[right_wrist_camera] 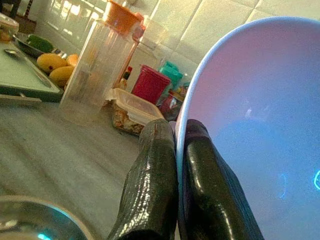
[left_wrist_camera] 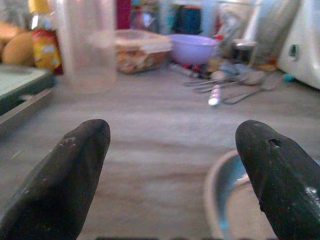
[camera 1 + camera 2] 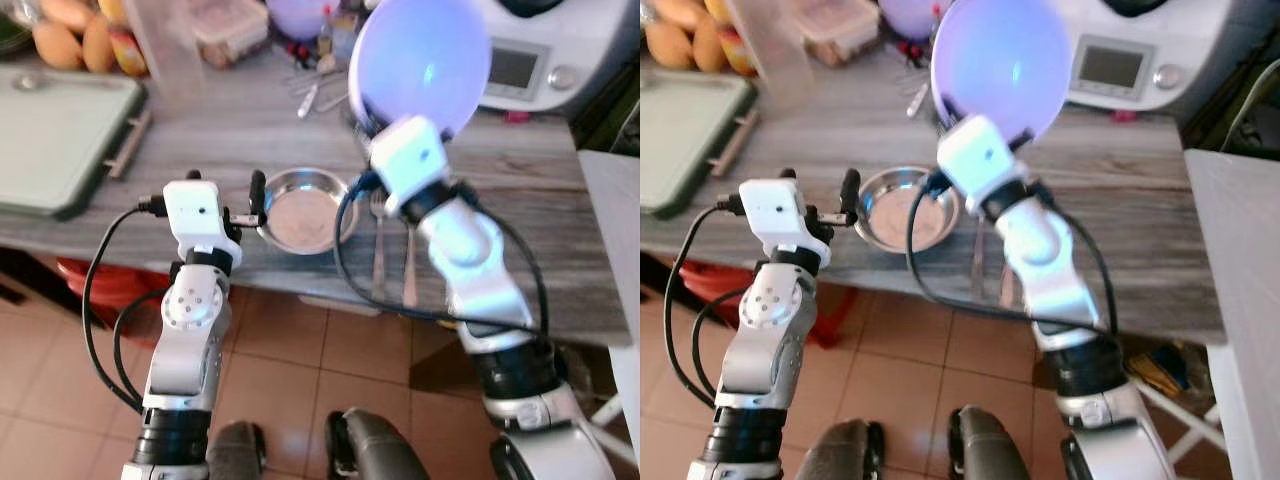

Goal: Setting the table

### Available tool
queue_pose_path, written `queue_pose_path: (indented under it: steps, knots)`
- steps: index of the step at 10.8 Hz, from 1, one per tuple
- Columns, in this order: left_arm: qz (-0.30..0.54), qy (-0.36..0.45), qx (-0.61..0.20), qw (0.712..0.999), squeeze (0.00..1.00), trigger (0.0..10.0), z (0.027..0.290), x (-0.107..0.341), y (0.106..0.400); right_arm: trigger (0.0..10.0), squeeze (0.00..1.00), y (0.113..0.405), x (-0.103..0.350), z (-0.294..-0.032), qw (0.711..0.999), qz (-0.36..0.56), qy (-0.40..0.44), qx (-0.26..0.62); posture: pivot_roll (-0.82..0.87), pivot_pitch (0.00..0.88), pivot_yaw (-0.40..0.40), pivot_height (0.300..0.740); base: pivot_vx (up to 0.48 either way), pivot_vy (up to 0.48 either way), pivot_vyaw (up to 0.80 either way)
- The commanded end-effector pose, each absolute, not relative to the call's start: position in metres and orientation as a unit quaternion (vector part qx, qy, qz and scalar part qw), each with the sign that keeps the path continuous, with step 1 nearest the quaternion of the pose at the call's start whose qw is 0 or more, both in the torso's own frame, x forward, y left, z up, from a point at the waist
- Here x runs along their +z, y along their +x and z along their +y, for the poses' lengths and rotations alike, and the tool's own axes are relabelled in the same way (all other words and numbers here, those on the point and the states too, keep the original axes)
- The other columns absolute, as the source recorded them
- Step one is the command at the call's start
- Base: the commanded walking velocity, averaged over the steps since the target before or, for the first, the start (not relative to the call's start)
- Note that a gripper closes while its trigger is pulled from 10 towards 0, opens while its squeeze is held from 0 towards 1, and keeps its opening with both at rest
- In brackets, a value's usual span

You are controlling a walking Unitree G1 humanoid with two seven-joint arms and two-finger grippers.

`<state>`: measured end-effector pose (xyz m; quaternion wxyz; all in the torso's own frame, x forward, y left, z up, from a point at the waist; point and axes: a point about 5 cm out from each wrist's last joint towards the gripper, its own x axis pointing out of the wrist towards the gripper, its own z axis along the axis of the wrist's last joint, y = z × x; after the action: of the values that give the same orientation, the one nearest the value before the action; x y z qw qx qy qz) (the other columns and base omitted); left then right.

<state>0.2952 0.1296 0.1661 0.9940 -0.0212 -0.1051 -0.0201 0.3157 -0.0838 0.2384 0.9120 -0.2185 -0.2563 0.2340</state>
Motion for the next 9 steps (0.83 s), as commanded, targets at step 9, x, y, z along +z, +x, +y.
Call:
queue_pose_path:
  steps: [9]
  knots:
    - [-0.076, 0.004, -0.004, 0.997, 0.0, 10.0, 0.154, 0.159, 0.267, 10.0, 0.0, 0.386, 0.241, -0.081, 0.922, -0.099, -0.189, 0.324, 0.1, 0.254, 0.015, 0.74, 0.0, 0.0, 0.0]
